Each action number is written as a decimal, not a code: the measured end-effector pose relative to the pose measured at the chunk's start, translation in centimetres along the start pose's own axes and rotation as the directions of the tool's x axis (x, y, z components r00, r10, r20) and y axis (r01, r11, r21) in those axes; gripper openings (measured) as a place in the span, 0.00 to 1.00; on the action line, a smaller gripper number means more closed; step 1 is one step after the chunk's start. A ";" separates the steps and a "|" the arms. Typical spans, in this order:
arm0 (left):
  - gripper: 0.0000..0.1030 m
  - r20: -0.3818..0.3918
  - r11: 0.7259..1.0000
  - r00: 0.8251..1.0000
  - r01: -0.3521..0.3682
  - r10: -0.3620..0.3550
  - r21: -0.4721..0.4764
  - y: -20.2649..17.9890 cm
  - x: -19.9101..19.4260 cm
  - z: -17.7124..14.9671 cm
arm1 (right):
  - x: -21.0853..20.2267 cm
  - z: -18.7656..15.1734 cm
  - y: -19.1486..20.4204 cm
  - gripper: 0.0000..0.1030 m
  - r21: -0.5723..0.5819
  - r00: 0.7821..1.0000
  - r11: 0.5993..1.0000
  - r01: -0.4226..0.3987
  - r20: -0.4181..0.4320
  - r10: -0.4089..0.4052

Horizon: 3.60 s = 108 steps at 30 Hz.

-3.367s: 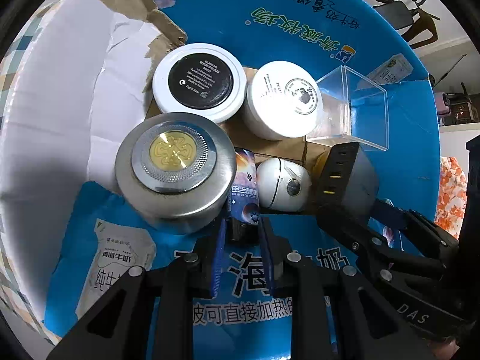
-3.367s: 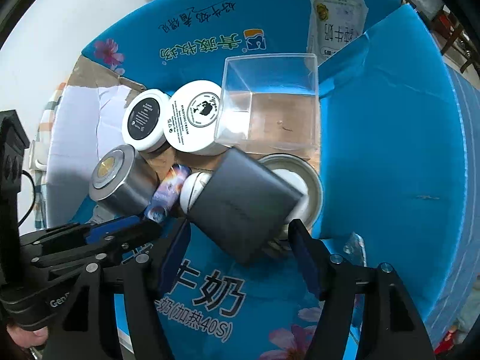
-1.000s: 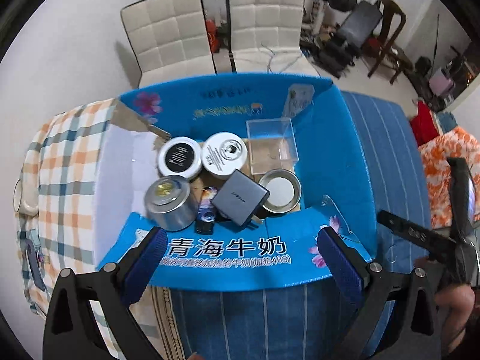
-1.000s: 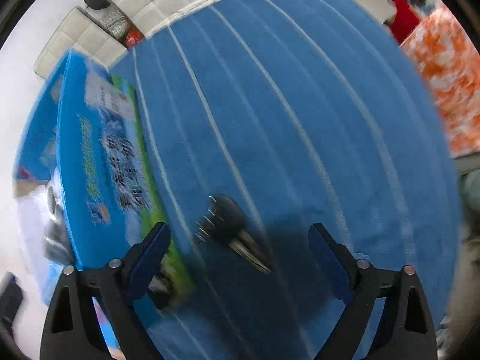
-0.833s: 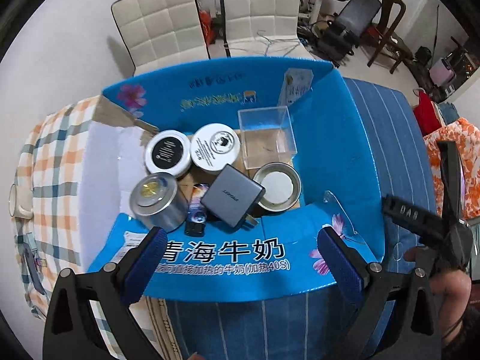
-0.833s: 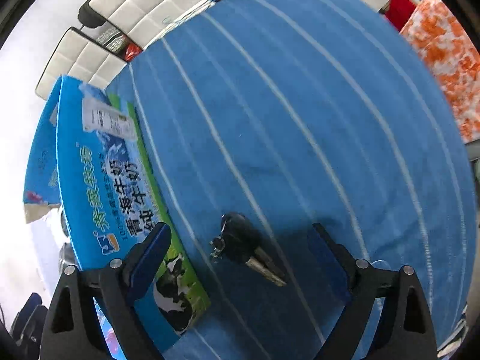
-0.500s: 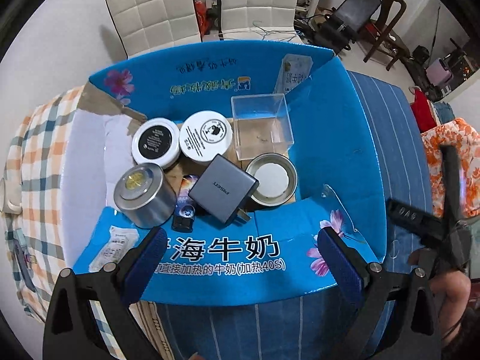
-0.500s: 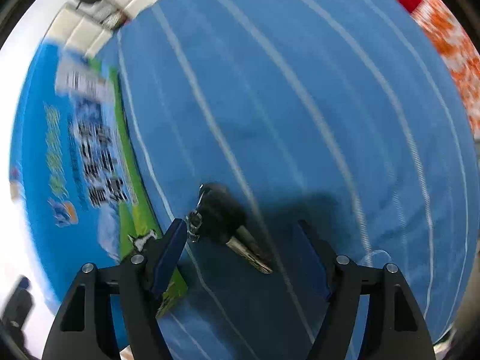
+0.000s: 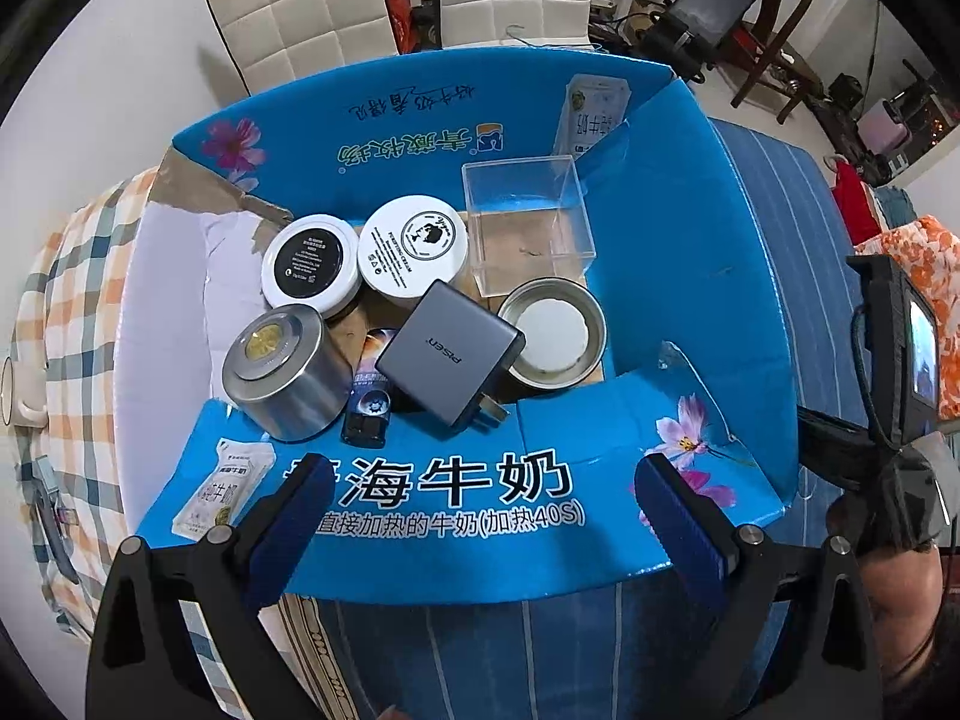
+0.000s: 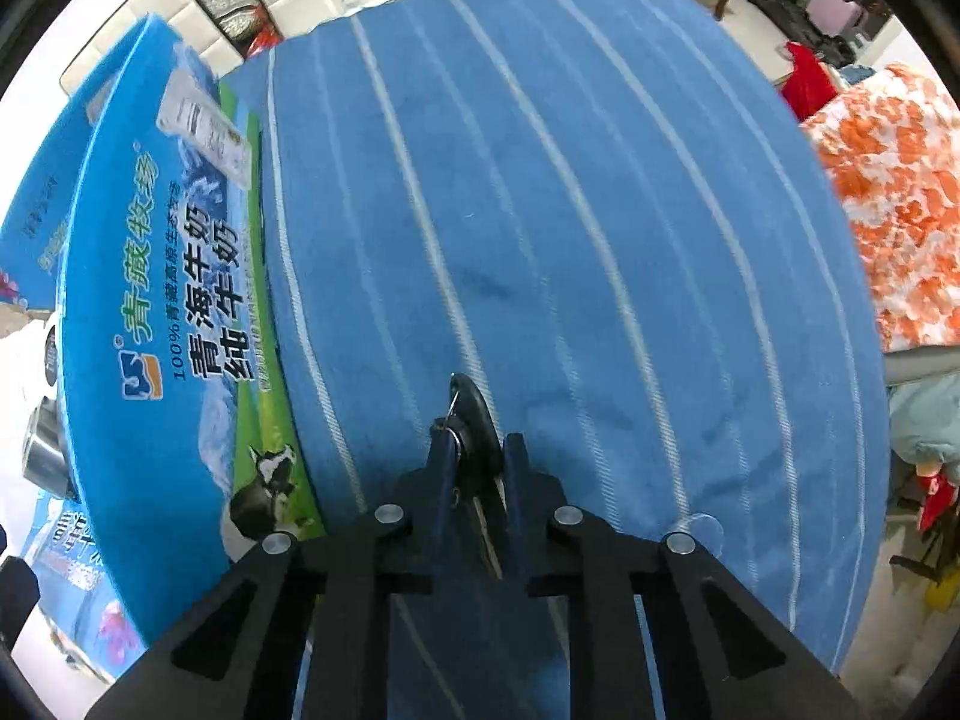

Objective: Organize rigid objects

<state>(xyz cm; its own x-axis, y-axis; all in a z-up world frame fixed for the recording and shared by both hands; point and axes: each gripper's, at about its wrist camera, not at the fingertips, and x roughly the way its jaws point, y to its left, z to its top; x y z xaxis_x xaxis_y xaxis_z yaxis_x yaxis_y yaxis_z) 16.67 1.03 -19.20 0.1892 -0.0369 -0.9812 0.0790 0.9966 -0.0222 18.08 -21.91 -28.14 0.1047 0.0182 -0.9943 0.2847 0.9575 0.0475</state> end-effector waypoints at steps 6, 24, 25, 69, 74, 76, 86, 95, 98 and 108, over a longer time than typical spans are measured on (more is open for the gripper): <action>1.00 0.004 1.000 1.000 0.013 -0.013 0.000 0.0 -0.4 -0.6 | -3.6 -1.6 -1.3 0.15 0.011 0.998 1.000 -0.029 0.057 0.028; 1.00 0.202 0.992 0.979 0.058 -0.034 -0.111 4.6 -10.1 -0.8 | -21.3 -4.1 6.0 0.05 -0.217 0.910 0.934 -0.284 0.247 0.334; 1.00 0.217 0.992 0.976 0.046 -0.019 -0.119 5.1 -10.7 -0.6 | -21.6 -4.1 6.5 0.05 -0.222 0.901 0.925 -0.310 0.244 0.360; 1.00 0.035 0.985 0.996 -0.071 0.078 -0.155 10.6 0.7 -1.9 | -5.5 -3.3 15.1 0.82 -0.286 0.996 0.958 0.021 0.088 0.005; 1.00 0.053 0.984 0.995 -0.076 0.086 -0.160 11.0 -0.6 -1.9 | -7.6 -3.7 15.3 0.82 -0.290 0.994 0.957 0.005 0.104 0.026; 1.00 0.062 0.984 0.995 -0.073 0.083 -0.162 11.1 -1.3 -1.9 | -8.7 -3.4 15.6 0.83 -0.288 0.993 0.958 -0.004 0.110 0.037; 1.00 0.145 0.986 0.987 -0.044 0.068 -0.161 10.3 -8.2 -2.5 | -19.1 -5.6 12.8 0.91 -0.272 0.972 0.958 -0.090 0.184 0.144; 1.00 0.291 0.990 0.954 -0.027 0.066 -0.138 8.7 -19.0 -4.2 | -30.1 -9.1 10.7 0.94 -0.292 0.934 0.950 -0.109 0.296 0.199; 1.00 0.314 0.989 0.947 -0.025 0.071 -0.147 8.4 -21.5 -5.0 | -32.1 -10.4 10.3 0.94 -0.308 0.929 0.946 -0.104 0.308 0.203; 1.00 0.331 0.988 0.940 -0.034 0.084 -0.152 7.2 -24.8 -7.7 | -35.9 -12.9 8.9 0.94 -0.315 0.923 0.945 -0.088 0.330 0.196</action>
<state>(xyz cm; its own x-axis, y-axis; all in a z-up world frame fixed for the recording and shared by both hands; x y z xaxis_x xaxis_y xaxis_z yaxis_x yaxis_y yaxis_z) 5.03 9.68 3.46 0.5086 0.0245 -0.8607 -0.0771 0.9969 -0.0172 4.62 -10.32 6.71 0.4673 0.1089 -0.8774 -0.0400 0.9940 0.1020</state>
